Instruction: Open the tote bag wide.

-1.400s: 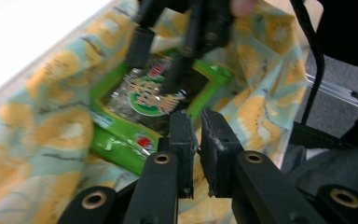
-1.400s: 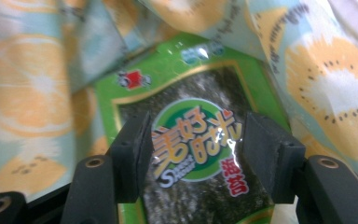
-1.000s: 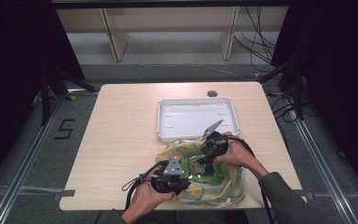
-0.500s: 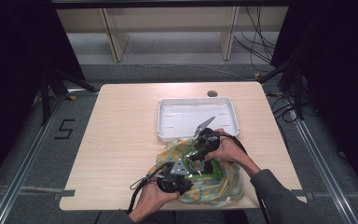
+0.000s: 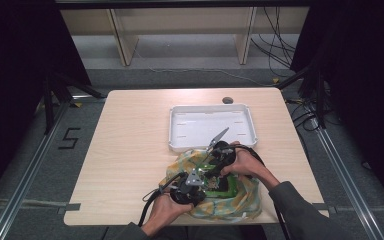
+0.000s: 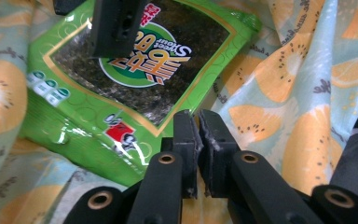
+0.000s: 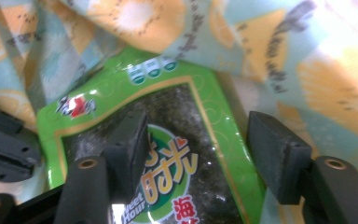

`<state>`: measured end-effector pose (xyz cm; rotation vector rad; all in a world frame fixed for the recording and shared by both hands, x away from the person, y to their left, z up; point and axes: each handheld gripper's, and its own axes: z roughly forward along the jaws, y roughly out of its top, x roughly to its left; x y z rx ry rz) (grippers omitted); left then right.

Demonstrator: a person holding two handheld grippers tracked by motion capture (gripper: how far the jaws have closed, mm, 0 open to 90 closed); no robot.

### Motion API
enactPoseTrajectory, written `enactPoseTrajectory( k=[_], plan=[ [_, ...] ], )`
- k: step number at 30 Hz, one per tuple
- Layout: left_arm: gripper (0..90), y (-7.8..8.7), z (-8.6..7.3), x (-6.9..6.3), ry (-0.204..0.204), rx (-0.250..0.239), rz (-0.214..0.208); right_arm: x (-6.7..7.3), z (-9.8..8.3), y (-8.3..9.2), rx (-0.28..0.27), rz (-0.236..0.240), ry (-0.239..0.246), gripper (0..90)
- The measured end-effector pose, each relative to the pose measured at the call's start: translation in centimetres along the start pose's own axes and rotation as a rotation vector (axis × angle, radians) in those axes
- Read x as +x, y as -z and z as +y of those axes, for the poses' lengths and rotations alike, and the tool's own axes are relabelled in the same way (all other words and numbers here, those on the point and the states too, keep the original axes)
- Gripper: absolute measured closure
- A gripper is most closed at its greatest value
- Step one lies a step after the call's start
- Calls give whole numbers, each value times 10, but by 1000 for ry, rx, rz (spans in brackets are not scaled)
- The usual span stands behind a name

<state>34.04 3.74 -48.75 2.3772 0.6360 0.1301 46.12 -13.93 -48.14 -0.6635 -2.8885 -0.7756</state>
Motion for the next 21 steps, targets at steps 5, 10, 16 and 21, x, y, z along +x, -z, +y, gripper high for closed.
enactPoseTrajectory(
  k=[5, 10, 16, 21],
  plan=[
    [854, -2, 0, 1, -7, 7, 7, 0, -3, 0, 17, 8, -23, 399],
    [865, -4, 1, 3, -4, 13, 10, -3, -5, 0, 35, 25, -44, 397],
    [869, -7, 2, 3, -3, 18, 12, -4, -6, 6, 17, 93, -82, 484],
    [868, -8, 2, 2, 6, 19, 16, 3, -3, 24, 4, 115, -108, 604]
  ],
)
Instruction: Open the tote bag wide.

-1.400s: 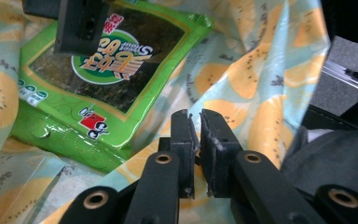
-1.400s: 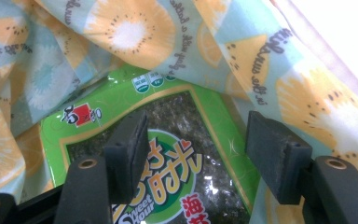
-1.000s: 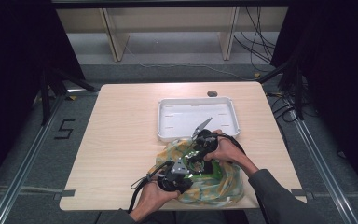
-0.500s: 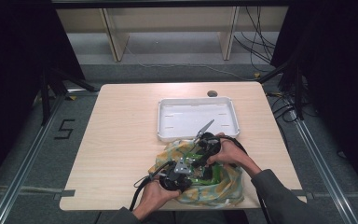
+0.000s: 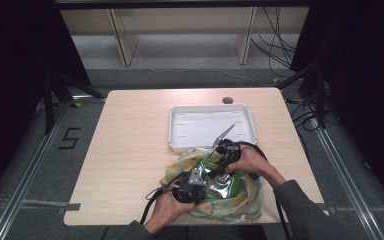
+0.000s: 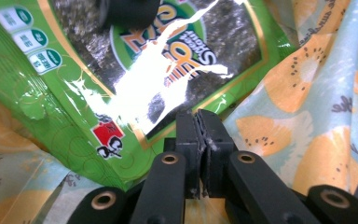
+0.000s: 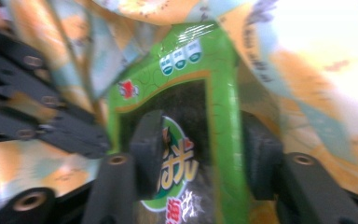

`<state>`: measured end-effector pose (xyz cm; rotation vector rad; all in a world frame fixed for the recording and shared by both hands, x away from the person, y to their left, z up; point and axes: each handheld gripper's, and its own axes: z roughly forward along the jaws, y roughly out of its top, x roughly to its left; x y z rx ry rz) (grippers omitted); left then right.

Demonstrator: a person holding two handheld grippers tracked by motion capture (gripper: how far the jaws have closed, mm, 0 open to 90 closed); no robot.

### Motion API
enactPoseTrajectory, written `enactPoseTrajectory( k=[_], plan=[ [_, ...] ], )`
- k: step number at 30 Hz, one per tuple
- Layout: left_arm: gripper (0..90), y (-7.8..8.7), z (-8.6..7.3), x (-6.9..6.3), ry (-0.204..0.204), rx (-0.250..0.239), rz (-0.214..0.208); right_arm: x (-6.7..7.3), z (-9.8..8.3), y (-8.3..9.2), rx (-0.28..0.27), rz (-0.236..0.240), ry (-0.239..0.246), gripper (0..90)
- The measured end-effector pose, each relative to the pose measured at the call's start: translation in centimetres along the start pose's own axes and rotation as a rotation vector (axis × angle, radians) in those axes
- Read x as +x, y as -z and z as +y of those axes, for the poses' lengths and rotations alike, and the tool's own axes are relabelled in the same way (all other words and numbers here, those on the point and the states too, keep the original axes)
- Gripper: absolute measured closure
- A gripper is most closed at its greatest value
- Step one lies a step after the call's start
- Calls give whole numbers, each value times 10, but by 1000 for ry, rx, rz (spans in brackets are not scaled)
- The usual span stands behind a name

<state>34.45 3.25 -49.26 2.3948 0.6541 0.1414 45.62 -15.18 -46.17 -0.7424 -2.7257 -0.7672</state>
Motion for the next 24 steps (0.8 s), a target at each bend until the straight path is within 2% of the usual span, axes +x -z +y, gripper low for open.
enactPoseTrajectory(
  k=[1, 2, 3, 4, 6, 7, 8, 9, 11, 12, 13, 14, 15, 16, 18, 20, 21, 23, 24],
  plan=[
    [867, 0, 0, 0, -14, 3, 4, 2, 0, 4, -8, 18, -1, 629],
    [865, -1, 0, -2, -3, -2, 4, 4, 0, 8, -15, 24, -2, 645],
    [864, -2, 0, -1, -14, 0, 2, 6, 0, 11, -19, 36, -14, 659],
    [863, -3, 0, -4, 12, -19, 9, 7, 0, 13, -25, 42, -5, 668],
    [863, -3, 0, -6, 31, -26, 8, 12, -1, 16, -15, 33, -5, 675],
    [862, -2, 0, -5, 7, -25, 7, 14, -2, 16, -10, 40, -9, 685],
    [861, -2, 0, -5, 7, -22, 8, 14, -2, 17, -13, 52, 5, 694],
    [861, -2, 0, -5, 6, -23, 7, 16, -2, 18, -12, 55, -13, 694],
    [861, -1, 0, -5, 9, -21, 10, 18, -2, 17, -7, 52, -6, 710],
    [860, -1, 0, -6, 27, -23, 9, 19, -1, 17, -2, 63, -7, 726],
    [857, -1, 0, -6, 14, -30, 7, 19, -1, 17, -10, 47, 7, 740],
    [854, 3, 1, -4, -16, -5, 4, 19, 0, 17, -18, 56, 22, 747],
    [852, 4, 2, -6, -4, -21, 6, 20, 0, 17, -8, 72, 27, 750],
    [848, 7, 3, -5, -20, -14, 3, 23, 0, 19, -8, 49, 12, 752],
    [840, 12, 5, -7, -10, -33, 0, 25, 0, 19, -11, 43, 27, 755],
    [824, 17, 6, -9, 8, -80, 6, 26, 1, 21, -18, 39, 34, 756],
    [811, 20, 7, -10, 22, -88, -2, 25, 1, 21, -25, 44, 54, 756],
    [781, 28, 8, -9, 20, -111, 9, 27, 0, 23, -23, 29, 45, 757],
    [760, 32, 8, -8, 34, -123, 8, 27, 0, 23, -33, 38, 61, 757]
  ],
)
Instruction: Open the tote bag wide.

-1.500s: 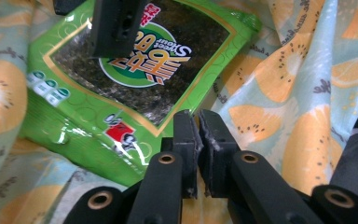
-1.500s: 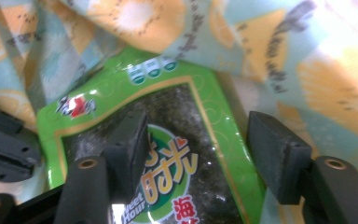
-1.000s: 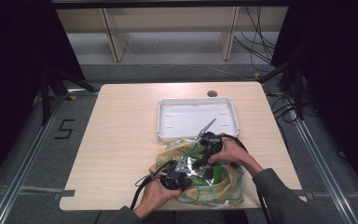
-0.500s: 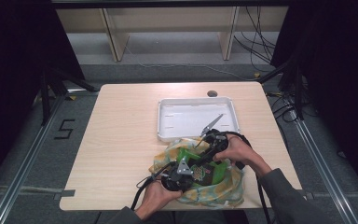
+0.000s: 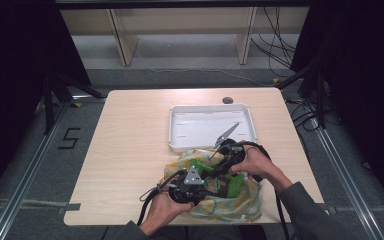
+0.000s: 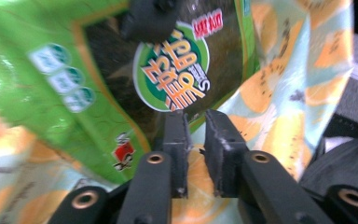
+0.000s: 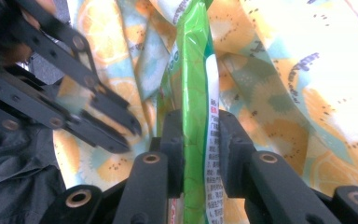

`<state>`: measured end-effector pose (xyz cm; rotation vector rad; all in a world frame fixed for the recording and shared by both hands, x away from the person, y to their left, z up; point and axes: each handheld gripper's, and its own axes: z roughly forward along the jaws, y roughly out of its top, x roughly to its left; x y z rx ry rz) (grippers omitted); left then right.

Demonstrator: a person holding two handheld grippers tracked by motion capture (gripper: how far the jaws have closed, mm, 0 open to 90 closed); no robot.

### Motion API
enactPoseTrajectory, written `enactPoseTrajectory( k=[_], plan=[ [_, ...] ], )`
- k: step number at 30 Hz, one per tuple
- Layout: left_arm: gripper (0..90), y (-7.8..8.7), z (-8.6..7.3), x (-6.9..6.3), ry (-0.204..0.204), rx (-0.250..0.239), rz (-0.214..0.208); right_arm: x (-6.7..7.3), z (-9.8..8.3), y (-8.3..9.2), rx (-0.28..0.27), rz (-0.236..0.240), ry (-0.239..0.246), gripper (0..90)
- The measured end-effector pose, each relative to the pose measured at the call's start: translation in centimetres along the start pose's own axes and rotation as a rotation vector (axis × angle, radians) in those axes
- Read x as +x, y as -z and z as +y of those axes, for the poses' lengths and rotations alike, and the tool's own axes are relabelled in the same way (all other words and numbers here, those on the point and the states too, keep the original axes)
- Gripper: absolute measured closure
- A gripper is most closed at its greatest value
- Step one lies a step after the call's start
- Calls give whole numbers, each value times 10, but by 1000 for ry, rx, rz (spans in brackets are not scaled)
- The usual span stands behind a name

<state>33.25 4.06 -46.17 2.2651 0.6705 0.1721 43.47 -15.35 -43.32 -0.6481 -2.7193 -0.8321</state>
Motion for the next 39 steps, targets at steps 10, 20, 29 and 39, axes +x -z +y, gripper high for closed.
enactPoseTrajectory(
  k=[10, 20, 29, 39],
  plan=[
    [505, 37, 5, 9, 36, -63, 4, 1, -1, 7, -10, -29, 13, 758],
    [398, 70, -5, 8, 83, -92, 41, 0, -2, 16, -45, -67, 63, 758],
    [338, 85, -27, 18, 126, -86, 104, 7, 0, 32, -88, -84, 73, 759],
    [280, 90, -46, 26, 159, -48, 156, 12, 2, 46, -126, -102, 86, 759]
  ],
)
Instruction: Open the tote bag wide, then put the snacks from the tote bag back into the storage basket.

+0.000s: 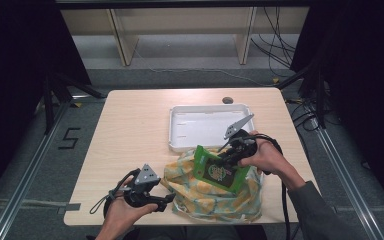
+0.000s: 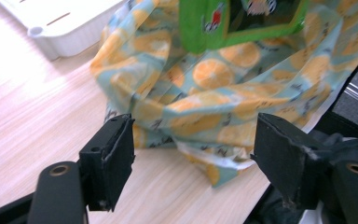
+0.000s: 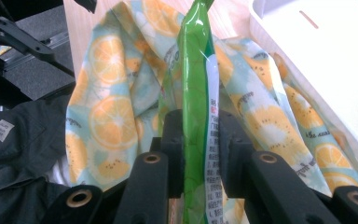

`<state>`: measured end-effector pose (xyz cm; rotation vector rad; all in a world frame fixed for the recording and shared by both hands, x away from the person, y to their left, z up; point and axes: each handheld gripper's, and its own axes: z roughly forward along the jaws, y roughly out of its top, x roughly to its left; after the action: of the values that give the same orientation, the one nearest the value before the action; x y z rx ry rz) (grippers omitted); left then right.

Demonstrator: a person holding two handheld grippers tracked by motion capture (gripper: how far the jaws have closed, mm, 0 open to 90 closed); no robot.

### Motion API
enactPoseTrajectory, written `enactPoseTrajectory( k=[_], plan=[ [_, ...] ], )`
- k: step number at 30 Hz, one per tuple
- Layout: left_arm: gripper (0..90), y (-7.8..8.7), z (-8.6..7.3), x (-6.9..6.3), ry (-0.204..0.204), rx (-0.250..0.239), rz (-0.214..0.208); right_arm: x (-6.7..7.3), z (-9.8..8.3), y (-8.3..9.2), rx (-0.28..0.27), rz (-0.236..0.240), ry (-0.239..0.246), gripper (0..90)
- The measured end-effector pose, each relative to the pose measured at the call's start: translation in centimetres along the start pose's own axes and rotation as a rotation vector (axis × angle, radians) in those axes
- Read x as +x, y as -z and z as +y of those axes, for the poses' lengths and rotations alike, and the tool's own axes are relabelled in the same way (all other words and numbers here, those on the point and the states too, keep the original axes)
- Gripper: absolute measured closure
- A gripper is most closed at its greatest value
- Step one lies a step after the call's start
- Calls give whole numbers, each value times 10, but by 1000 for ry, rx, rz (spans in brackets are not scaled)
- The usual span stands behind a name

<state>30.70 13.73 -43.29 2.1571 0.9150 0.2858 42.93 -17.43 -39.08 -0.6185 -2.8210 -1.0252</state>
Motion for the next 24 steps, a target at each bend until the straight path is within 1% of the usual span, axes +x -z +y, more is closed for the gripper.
enactPoseTrajectory(
  k=[1, 2, 3, 4, 5, 6, 7, 8, 10, 11, 12, 13, 14, 15, 16, 18, 19, 22, 23, 24],
  plan=[
    [273, 1, -1, 2, 1, 5, 4, 0, 1, 1, -7, -5, 12, 759],
    [266, 1, -3, 3, 7, 8, 16, 1, 1, 1, -20, -6, 6, 759],
    [259, 3, -4, 4, -3, 15, 17, 1, 2, 3, -18, -9, 20, 759],
    [253, 3, -6, 5, 9, 17, 24, 3, 2, 5, -20, -20, 1, 759],
    [250, 4, -8, 6, 13, 23, 31, 3, 3, 7, -24, -12, 9, 759],
    [243, 5, -9, 8, 2, 30, 38, 2, 4, 9, -29, -12, 26, 759],
    [235, 5, -11, 10, 0, 34, 42, 3, 4, 11, -36, -19, 18, 759],
    [234, 5, -13, 9, 24, 41, 46, 3, 5, 12, -46, -9, 26, 759],
    [234, 6, -16, 11, 8, 45, 57, 3, 5, 15, -60, -14, 30, 759],
    [234, 6, -17, 12, -8, 49, 62, 3, 5, 17, -56, -14, 34, 759],
    [233, 5, -19, 11, 8, 44, 68, 2, 6, 17, -74, -25, 58, 759],
    [228, 4, -21, 12, 2, 47, 72, 3, 6, 20, -60, -24, 36, 759],
    [221, 4, -22, 12, -9, 55, 80, 4, 6, 21, -70, -31, 17, 759],
    [215, 3, -24, 12, -22, 58, 82, 4, 6, 23, -69, -27, 29, 759],
    [211, 2, -25, 11, -16, 59, 90, 5, 6, 26, -67, -33, 23, 759],
    [211, 0, -27, 10, -18, 48, 92, 6, 7, 31, -87, -45, 21, 759],
    [211, 1, -28, 11, -34, 59, 90, 6, 7, 34, -90, -49, 23, 759],
    [210, 2, -30, 11, -34, 59, 93, 7, 8, 42, -111, -50, 23, 759],
    [210, 2, -30, 12, -51, 63, 96, 6, 9, 43, -124, -50, 27, 759],
    [209, 1, -31, 11, -26, 61, 95, 5, 10, 45, -134, -52, 38, 759]
  ],
)
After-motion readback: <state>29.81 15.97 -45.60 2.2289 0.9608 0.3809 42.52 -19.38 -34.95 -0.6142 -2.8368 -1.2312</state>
